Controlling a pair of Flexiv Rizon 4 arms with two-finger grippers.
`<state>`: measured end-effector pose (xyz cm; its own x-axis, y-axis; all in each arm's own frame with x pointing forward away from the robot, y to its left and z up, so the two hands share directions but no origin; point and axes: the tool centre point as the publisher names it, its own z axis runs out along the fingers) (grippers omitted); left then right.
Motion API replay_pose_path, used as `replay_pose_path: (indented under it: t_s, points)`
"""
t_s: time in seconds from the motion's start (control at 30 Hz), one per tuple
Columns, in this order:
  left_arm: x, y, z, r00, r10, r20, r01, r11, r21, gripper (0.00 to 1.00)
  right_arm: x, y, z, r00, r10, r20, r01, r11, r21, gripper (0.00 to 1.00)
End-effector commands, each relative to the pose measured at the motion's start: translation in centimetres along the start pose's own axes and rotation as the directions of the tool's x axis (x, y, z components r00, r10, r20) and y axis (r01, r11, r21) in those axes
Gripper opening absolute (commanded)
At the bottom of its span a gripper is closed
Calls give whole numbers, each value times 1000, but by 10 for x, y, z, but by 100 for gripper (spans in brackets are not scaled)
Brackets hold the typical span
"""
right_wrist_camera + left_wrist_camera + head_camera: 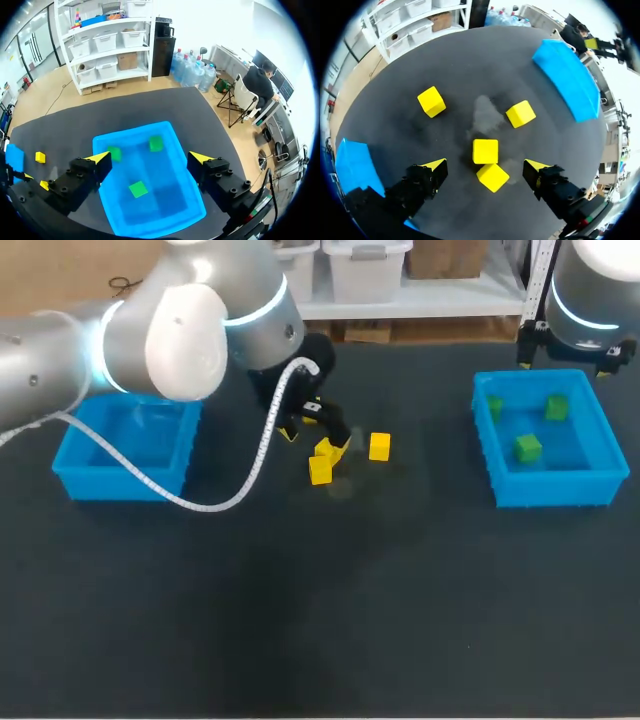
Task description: Put the green cubes in the right bin and the yellow cubes in the left bin.
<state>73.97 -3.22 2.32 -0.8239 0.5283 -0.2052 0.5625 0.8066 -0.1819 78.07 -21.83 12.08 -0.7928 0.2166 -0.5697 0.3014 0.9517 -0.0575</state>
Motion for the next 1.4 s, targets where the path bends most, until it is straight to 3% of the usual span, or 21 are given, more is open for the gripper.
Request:
replay_pose_path:
  t_s: [0.03, 0.53, 0.57, 0.63, 0.93, 1.07, 1.23, 1.4]
  points:
    - [-14, -3, 17, 999, -4, -48, 2, 999, -38, 100, 2, -1, -1, 1000, 2, 7, -2, 1000, -1, 100]
    - [-21, -1, 39, 999, 22, -49, -29, 987, -156, 100, 2, -1, -1, 1000, 2, 7, -2, 1000, -1, 100]
    - [-21, 0, 40, 999, 13, -42, -20, 985, -170, 82, 2, -1, -1, 1000, 2, 7, -2, 1000, -1, 100]
    - [-20, 2, 42, 999, 15, -31, -21, 980, -197, 0, 2, -1, -1, 1000, 2, 7, -2, 1000, -1, 100]
    - [-14, 2, 44, 999, 38, -14, -40, 971, -234, 0, 2, -1, -1, 1000, 2, 7, -2, 1000, -1, 100]
    - [-11, 6, 32, 998, 57, 6, -53, 966, -254, 0, 2, -1, -1, 1000, 2, 7, -2, 1000, -1, 100]
    - [-13, 17, -20, 985, 83, 148, -34, 951, -307, 0, 2, -1, -1, 1000, 2, 7, -2, 1000, -1, 100]
    - [-6, 58, -89, 942, -35, 332, 139, 945, -295, 0, 2, -1, -1, 1000, 2, 7, -2, 1000, -1, 100]
